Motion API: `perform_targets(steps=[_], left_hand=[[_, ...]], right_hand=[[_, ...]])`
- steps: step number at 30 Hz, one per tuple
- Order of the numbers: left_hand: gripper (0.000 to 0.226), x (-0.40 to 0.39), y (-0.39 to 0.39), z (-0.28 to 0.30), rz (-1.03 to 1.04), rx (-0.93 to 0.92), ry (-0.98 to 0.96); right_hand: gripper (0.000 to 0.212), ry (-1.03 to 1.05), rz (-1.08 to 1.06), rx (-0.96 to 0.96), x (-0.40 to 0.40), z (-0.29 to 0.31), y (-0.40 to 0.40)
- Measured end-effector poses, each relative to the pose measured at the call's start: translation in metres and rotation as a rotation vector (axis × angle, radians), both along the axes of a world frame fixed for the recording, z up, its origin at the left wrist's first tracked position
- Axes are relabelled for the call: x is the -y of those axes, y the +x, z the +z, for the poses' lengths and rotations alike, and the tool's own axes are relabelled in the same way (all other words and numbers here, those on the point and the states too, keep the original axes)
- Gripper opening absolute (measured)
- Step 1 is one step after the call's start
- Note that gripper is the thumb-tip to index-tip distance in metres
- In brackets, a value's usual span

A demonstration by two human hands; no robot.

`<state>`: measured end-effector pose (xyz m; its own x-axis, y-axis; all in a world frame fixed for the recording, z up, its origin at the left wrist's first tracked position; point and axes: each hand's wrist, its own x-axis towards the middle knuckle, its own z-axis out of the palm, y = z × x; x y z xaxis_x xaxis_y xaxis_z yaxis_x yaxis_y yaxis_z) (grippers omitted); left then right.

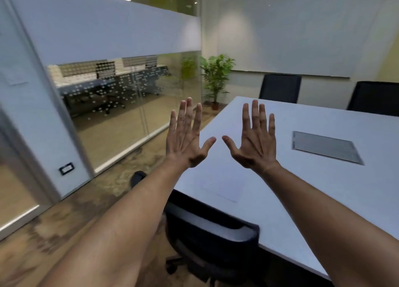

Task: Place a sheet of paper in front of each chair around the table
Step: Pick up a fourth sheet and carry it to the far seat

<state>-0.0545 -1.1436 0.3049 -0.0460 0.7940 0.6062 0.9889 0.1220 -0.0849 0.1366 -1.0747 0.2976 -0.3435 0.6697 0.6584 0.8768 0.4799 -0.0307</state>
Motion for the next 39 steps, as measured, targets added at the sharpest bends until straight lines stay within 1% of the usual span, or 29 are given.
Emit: perform_targets(steps=[5,10,14,18,24,33,39], left_hand=[[0.096,0.046,-0.106,-0.003,0.063,-0.012,-0.005],[0.095,0.075,-0.181,-0.004,0.104,0.006,-0.020],[0.096,0.082,-0.233,-0.005,0.157,0.020,-0.025],[0.096,0.072,-0.279,-0.006,0.184,0.024,-0.024],[0.096,0.028,-0.343,-0.012,0.189,0.026,-0.020],[0.096,-0.093,-0.441,-0.020,0.159,0.037,-0.044],[0.095,-0.171,-0.492,-0.021,0.094,0.045,-0.041]], right_hand=[[0.099,0.016,0.045,0.007,0.035,-0.004,-0.105],[0.099,0.005,0.076,0.017,0.057,-0.003,-0.190],[0.100,-0.002,0.125,0.011,0.060,-0.001,-0.247],[0.099,0.009,0.156,0.010,0.050,0.000,-0.298],[0.100,0.011,0.167,-0.012,0.006,-0.007,-0.367],[0.099,-0.009,0.108,-0.017,-0.108,-0.018,-0.458],[0.098,-0.028,0.064,-0.012,-0.168,-0.019,-0.498]])
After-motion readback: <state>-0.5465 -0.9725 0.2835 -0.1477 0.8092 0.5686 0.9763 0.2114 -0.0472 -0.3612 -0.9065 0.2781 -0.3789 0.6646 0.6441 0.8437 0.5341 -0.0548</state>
